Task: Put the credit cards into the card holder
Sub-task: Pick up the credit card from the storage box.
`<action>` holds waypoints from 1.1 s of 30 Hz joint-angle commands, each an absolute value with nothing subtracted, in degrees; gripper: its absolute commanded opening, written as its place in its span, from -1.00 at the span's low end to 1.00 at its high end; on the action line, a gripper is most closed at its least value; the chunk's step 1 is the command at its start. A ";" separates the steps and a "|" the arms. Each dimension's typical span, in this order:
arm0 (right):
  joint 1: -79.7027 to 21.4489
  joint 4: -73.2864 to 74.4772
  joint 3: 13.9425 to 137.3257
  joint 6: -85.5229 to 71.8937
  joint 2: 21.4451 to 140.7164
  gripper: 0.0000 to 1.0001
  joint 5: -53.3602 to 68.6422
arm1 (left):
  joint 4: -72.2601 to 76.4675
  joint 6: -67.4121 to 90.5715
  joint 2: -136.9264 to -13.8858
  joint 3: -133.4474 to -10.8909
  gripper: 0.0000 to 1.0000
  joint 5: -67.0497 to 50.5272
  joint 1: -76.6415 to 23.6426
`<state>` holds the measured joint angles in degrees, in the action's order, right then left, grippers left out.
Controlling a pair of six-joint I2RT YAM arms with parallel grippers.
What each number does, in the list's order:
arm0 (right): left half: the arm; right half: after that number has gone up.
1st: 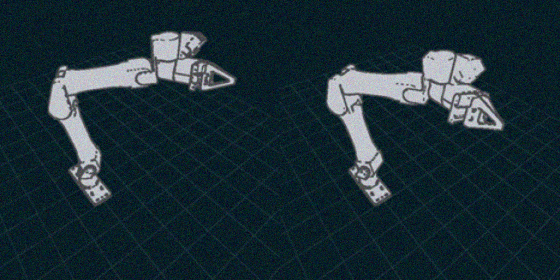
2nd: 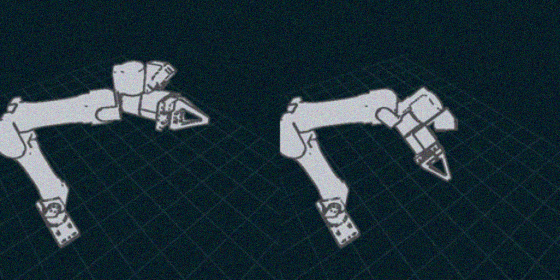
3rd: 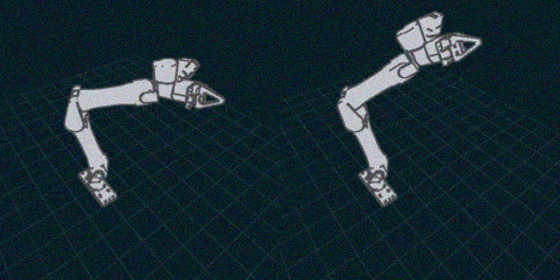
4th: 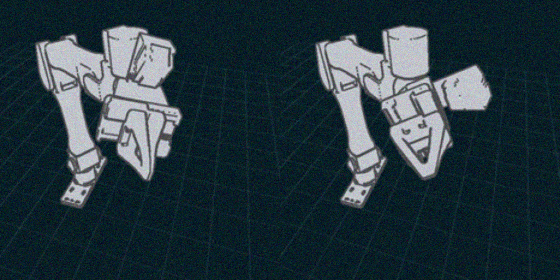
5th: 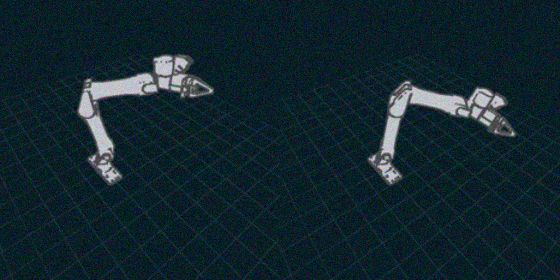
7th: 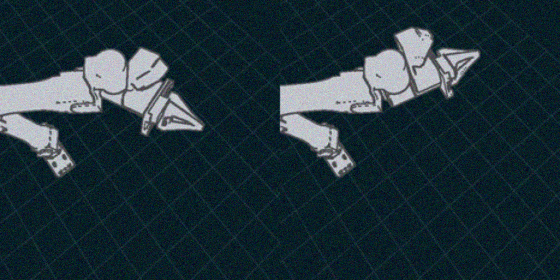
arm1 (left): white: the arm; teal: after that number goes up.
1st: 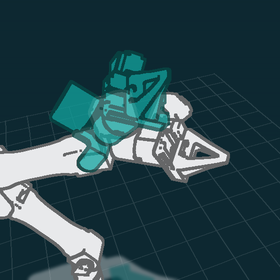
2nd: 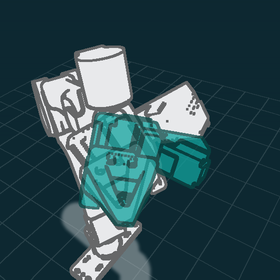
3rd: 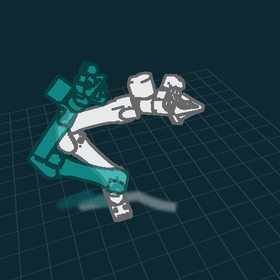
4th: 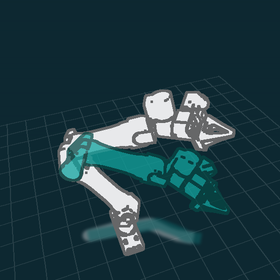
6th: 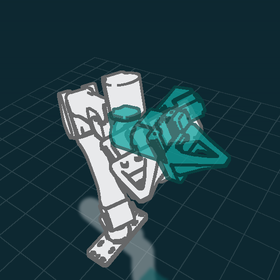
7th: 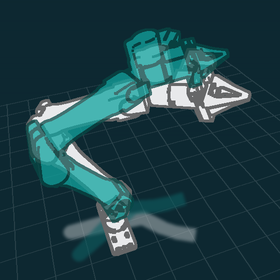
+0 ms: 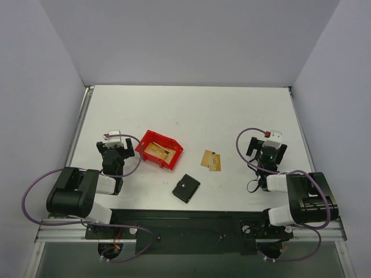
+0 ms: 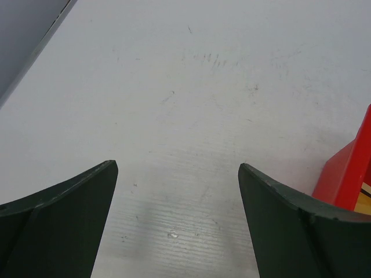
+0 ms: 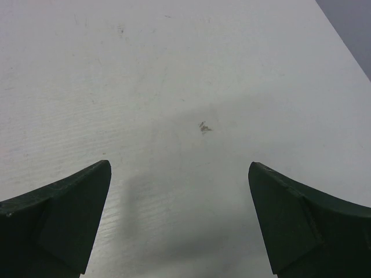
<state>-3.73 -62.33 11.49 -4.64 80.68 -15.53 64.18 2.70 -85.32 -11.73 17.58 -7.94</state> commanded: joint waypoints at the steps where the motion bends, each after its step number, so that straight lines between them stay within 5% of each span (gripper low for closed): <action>1: -3.34 -63.54 13.27 -5.54 80.16 1.00 -14.94 | 65.30 2.46 -85.43 -13.71 0.93 17.93 -8.17; 33: -7.29 -69.25 10.02 -2.99 78.66 1.00 -21.71 | 65.30 2.29 -85.52 -13.71 0.94 17.67 -8.17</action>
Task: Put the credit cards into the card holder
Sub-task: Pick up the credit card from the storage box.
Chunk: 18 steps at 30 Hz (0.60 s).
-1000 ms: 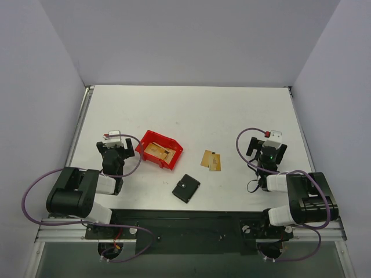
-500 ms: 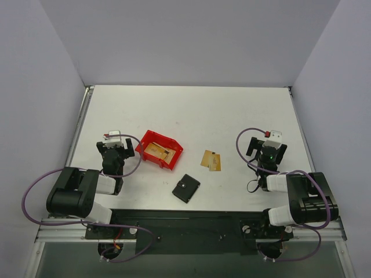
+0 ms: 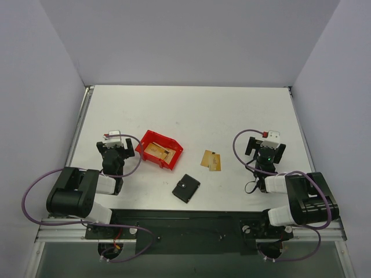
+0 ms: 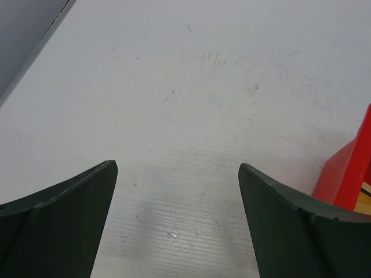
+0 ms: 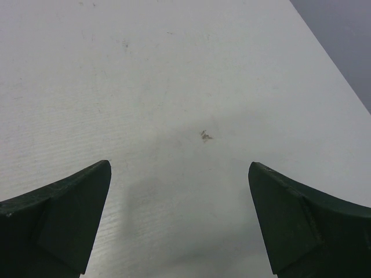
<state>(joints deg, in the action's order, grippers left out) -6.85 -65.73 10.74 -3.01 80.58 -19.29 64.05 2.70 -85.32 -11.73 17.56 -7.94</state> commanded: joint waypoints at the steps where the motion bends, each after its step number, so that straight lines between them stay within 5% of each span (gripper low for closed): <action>1: -7.38 -69.52 9.85 -2.81 78.75 1.00 -22.06 | 65.30 2.29 -85.52 -13.71 0.95 17.84 -8.17; 14: -5.36 -61.53 14.06 -4.75 78.22 1.00 -18.46 | 63.65 1.94 -84.73 -14.32 0.94 15.83 -8.00; 18: -6.85 -41.50 23.63 -3.26 73.66 1.00 -19.60 | 52.68 1.14 -81.22 -18.80 0.95 14.41 -8.09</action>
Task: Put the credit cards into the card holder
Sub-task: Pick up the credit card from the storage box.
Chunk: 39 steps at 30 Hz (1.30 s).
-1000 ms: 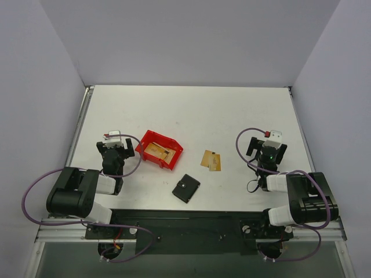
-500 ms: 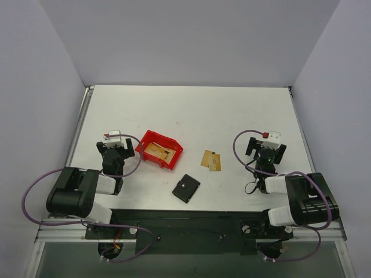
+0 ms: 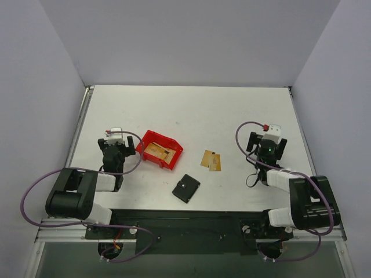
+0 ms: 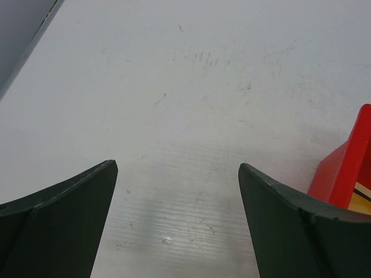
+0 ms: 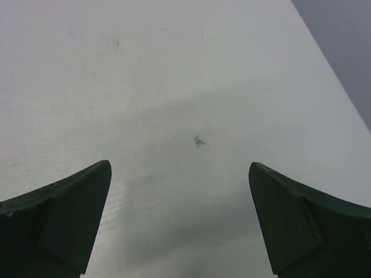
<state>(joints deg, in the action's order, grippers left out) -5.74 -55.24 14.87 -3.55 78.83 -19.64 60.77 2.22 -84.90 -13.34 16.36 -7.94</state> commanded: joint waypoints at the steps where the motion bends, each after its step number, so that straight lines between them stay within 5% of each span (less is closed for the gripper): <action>1: -7.90 -40.70 24.16 -2.12 72.26 1.00 -19.69 | 50.12 1.58 -79.82 -20.29 0.95 14.94 -8.09; 8: -11.60 -38.77 23.73 -12.18 64.95 1.00 -22.22 | 30.95 8.35 -73.48 -26.63 0.94 24.77 -8.78; 20: -11.69 -3.45 41.48 -29.51 67.06 1.00 -26.98 | 13.72 21.96 -62.06 -37.26 0.94 25.40 -9.32; 29: -8.88 -7.47 34.72 -33.84 59.94 1.00 -16.35 | 9.48 37.60 -53.63 -33.85 0.94 27.86 -9.14; 39: -8.96 -2.28 38.06 -36.82 68.37 0.92 -11.08 | 0.10 48.56 -53.88 -35.25 0.94 32.33 -9.32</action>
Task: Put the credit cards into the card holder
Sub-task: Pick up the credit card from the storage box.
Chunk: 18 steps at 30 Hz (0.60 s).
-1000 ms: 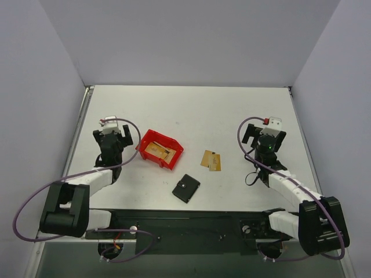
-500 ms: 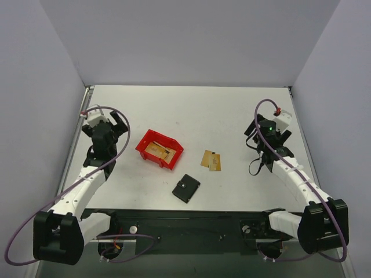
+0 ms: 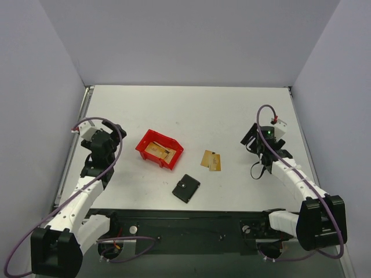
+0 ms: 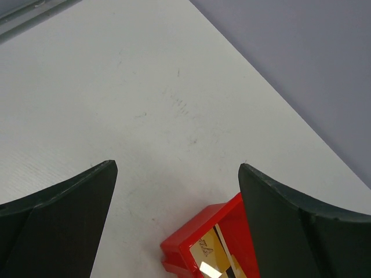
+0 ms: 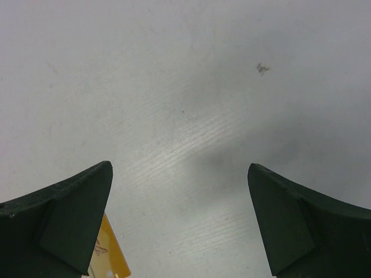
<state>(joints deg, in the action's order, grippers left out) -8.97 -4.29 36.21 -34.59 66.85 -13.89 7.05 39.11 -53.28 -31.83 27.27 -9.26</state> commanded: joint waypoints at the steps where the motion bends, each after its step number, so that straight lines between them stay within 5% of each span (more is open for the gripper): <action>1: -8.88 -2.37 37.97 -37.00 68.55 0.91 -10.20 | -0.87 49.47 -53.09 -34.55 0.94 33.13 -9.23; 7: -9.14 -3.51 37.27 -37.62 69.26 0.85 -7.47 | 10.81 38.61 -48.34 -28.56 0.93 29.62 -11.50; 14: -14.14 -5.71 37.26 -36.92 70.84 0.83 -8.08 | -17.54 39.37 -59.05 -44.73 0.93 34.19 -17.23; 18: -18.10 -5.10 37.44 -35.77 71.19 0.83 -8.70 | -17.24 38.86 -58.81 -42.81 0.93 32.00 -17.40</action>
